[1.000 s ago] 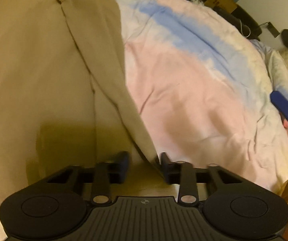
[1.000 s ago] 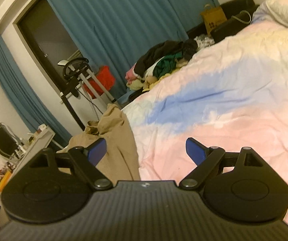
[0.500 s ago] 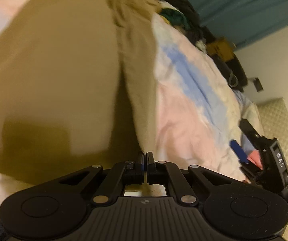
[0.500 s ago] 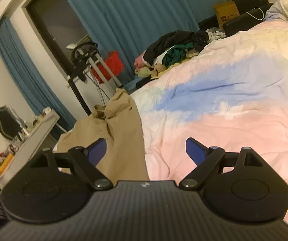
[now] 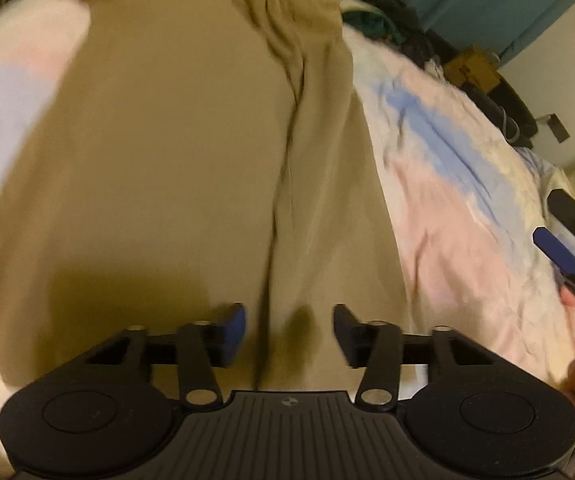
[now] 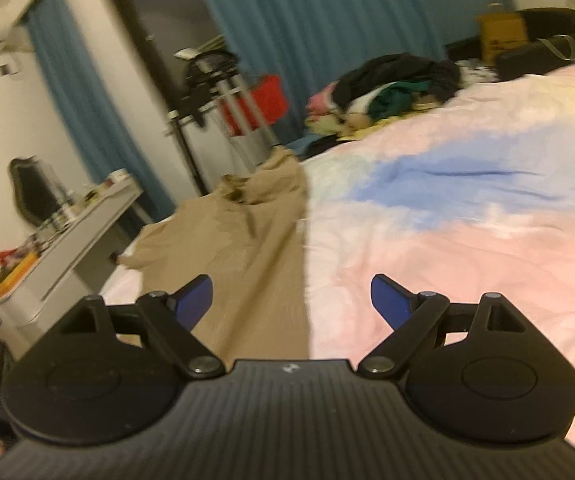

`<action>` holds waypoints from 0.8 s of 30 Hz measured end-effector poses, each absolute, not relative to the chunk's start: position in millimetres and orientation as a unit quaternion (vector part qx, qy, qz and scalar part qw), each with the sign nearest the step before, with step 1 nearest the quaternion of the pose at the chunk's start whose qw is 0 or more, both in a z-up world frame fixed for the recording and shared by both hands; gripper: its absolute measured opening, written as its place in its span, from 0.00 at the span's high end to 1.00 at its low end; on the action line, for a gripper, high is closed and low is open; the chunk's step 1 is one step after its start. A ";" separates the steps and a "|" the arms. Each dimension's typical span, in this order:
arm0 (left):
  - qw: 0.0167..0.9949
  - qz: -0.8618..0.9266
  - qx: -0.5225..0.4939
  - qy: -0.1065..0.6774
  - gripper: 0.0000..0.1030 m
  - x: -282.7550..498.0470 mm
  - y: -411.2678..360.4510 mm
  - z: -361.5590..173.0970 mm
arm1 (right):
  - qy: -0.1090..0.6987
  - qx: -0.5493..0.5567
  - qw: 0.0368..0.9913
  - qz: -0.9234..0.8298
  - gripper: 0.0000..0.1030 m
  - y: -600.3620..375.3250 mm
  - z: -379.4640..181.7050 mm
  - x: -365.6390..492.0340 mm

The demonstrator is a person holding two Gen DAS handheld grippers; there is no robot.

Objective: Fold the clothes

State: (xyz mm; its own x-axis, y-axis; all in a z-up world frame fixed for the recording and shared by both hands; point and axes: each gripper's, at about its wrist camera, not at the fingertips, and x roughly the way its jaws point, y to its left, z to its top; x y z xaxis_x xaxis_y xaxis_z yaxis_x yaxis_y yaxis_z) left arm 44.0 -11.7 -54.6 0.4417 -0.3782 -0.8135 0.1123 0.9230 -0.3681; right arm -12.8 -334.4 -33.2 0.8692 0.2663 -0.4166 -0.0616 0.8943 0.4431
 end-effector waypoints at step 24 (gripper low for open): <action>0.934 -0.056 -0.109 0.334 0.18 140.9 69.5 -72.6 | 0.321 0.009 0.935 0.152 0.59 -141.5 -96.5 349.1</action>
